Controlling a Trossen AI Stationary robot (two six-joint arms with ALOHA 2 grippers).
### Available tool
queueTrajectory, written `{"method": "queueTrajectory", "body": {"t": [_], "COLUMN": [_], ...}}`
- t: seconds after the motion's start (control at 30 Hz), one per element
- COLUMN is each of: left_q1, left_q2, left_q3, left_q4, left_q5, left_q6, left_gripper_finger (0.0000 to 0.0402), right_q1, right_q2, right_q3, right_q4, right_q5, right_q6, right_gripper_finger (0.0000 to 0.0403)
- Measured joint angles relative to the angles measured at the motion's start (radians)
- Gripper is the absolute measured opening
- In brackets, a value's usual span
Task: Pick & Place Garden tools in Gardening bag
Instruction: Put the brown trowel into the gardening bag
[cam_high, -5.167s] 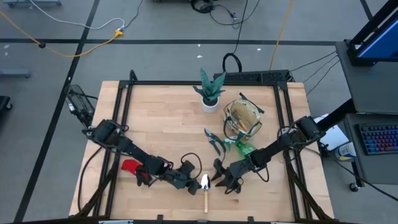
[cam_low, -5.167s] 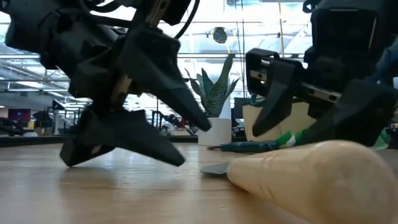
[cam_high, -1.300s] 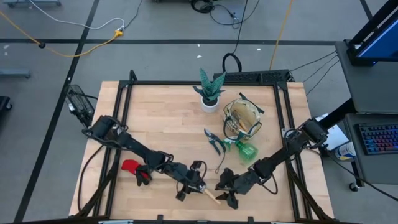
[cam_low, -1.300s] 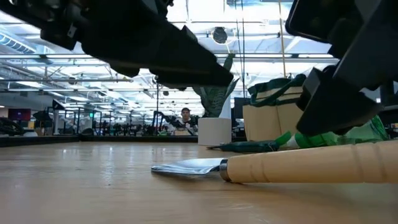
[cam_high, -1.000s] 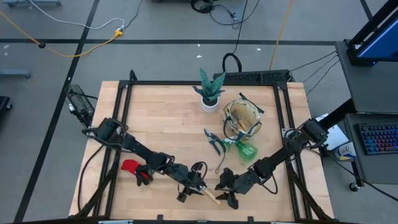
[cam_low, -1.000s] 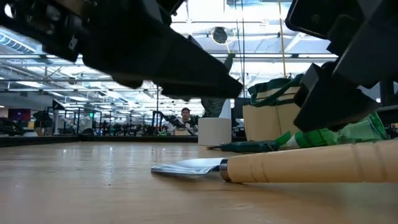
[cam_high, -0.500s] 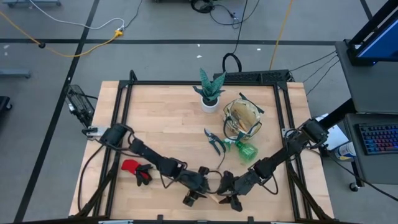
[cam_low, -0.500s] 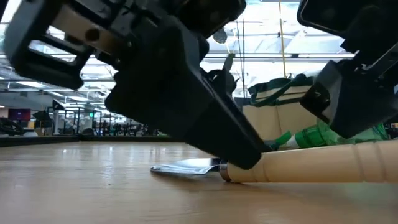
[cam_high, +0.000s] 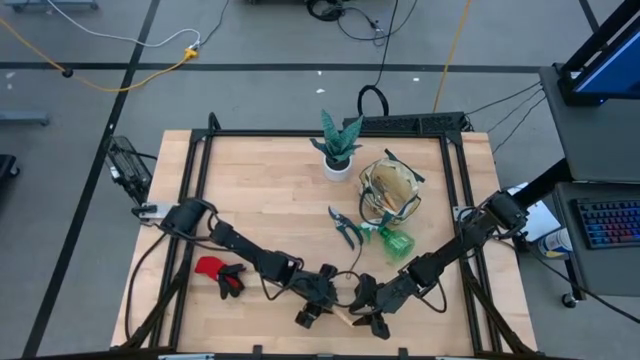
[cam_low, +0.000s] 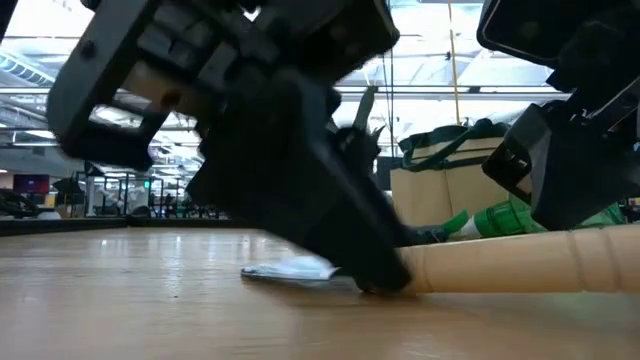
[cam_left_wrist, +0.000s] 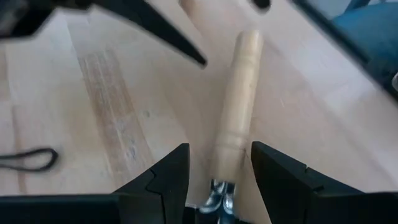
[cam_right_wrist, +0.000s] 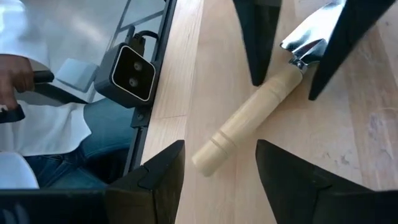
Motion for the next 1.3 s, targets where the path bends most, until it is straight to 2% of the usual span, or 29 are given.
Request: {"method": "queueTrajectory", "body": {"t": [0.3, 0.53, 0.77, 0.97, 1.1, 1.2, 1.3], "left_q1": [-0.003, 0.016, 0.026, 0.044, 0.089, 0.129, 0.155], "left_q2": [0.025, 0.026, 0.028, 0.000, -0.033, -0.033, -0.033], "left_q3": [0.001, 0.001, 0.001, -0.003, -0.002, -0.002, -0.001], "left_q4": [0.020, 0.022, 0.034, 0.002, -0.030, -0.037, -0.025], "left_q5": [-0.027, -0.020, -0.062, -0.142, -0.144, -0.056, 0.037], "left_q6": [0.009, 0.008, 0.007, -0.002, -0.099, -0.188, -0.200], "left_gripper_finger": [0.0168, 0.0071, 0.0068, 0.0068, 0.0068, 0.0069, 0.0073], "right_q1": [0.000, -0.002, -0.035, -0.074, -0.077, -0.075, -0.078], "right_q2": [0.000, 0.000, -0.054, -0.150, -0.180, -0.187, -0.187], "right_q3": [0.000, 0.000, -0.001, -0.001, -0.001, -0.001, -0.001], "right_q4": [-0.004, -0.009, -0.096, -0.292, -0.351, -0.368, -0.373], "right_q5": [-0.001, 0.004, 0.080, 0.130, 0.113, 0.220, 0.345], "right_q6": [-0.011, -0.022, -0.168, -0.165, -0.329, -0.510, -0.697], "right_gripper_finger": [0.0182, 0.0182, 0.0183, 0.0183, 0.0183, 0.0183, 0.0183]}}
